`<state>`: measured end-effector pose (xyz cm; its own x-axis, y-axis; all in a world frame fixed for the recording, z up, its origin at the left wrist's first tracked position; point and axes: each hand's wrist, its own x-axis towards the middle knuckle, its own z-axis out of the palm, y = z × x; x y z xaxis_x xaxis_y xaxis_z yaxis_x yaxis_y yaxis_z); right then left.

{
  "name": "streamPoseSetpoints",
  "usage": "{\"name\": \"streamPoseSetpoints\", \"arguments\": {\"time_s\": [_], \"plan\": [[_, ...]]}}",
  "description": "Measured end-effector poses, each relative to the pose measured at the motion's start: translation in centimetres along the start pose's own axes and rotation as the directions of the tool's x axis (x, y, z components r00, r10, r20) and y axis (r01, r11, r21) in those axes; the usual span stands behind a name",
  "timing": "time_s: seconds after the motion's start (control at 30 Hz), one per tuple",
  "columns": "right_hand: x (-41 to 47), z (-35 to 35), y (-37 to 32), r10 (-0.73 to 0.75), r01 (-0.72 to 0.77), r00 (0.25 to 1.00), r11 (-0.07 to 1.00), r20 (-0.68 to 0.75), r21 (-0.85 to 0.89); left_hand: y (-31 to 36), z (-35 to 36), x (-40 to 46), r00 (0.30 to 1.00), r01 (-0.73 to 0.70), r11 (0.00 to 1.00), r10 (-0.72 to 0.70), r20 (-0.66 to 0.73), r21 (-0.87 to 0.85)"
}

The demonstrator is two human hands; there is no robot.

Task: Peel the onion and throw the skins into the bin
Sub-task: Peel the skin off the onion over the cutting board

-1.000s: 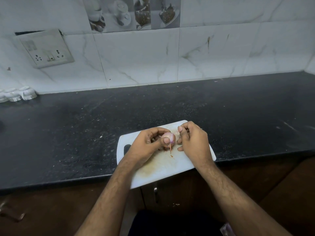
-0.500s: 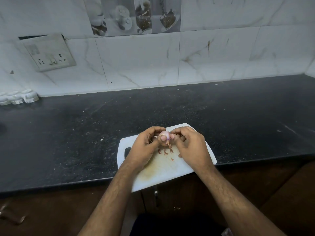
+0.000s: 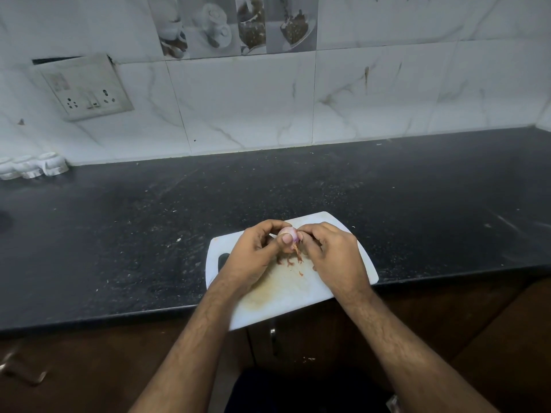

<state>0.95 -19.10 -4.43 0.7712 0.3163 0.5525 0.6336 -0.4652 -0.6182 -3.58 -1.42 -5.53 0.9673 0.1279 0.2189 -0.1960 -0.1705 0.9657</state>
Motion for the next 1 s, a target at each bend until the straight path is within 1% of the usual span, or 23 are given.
{"name": "streamPoseSetpoints", "arguments": {"time_s": [0.1,0.23,0.33,0.43,0.53,0.63,0.7,0.83,1.0], "plan": [[-0.06,-0.08,-0.15,0.034,-0.034,0.999,0.999,-0.001,0.0,0.05,0.09,-0.01,1.0,0.003,1.0,-0.003,0.01,-0.015],[0.08,0.08,-0.02,0.036,-0.036,0.999,0.999,-0.017,-0.004,0.14,0.23,0.04,1.0,0.014,0.999,-0.014,-0.001,-0.043],[0.28,0.02,0.19,0.028,-0.026,0.999,0.999,-0.045,0.048,-0.01,0.13,0.11,1.0,0.022,0.999,-0.022,-0.014,-0.047],[0.44,-0.29,-0.02,0.014,-0.016,1.0,0.994,0.022,0.107,-0.12,0.17,0.07,1.0,0.028,0.998,-0.029,-0.008,-0.058],[0.65,-0.26,0.12,0.059,-0.067,0.997,0.987,0.055,0.149,-0.02,0.19,0.02,0.999,0.033,0.997,-0.032,0.018,-0.069],[0.71,-0.03,0.53,0.036,-0.042,0.998,0.991,0.048,0.13,0.07,0.12,0.01,0.999,0.024,0.998,-0.021,0.041,-0.058],[0.66,0.07,0.67,0.016,-0.022,0.997,0.995,0.069,0.095,0.15,0.09,0.0,0.998,0.019,0.998,-0.015,0.057,-0.063],[0.71,0.0,0.62,0.054,-0.056,0.996,0.998,0.066,0.028,0.31,0.12,0.02,0.996,0.013,0.998,-0.007,0.09,-0.068],[0.71,-0.08,0.56,0.102,-0.103,0.995,0.993,0.018,0.065,0.23,0.1,0.06,0.994,0.028,0.998,-0.021,0.11,-0.06]]}}
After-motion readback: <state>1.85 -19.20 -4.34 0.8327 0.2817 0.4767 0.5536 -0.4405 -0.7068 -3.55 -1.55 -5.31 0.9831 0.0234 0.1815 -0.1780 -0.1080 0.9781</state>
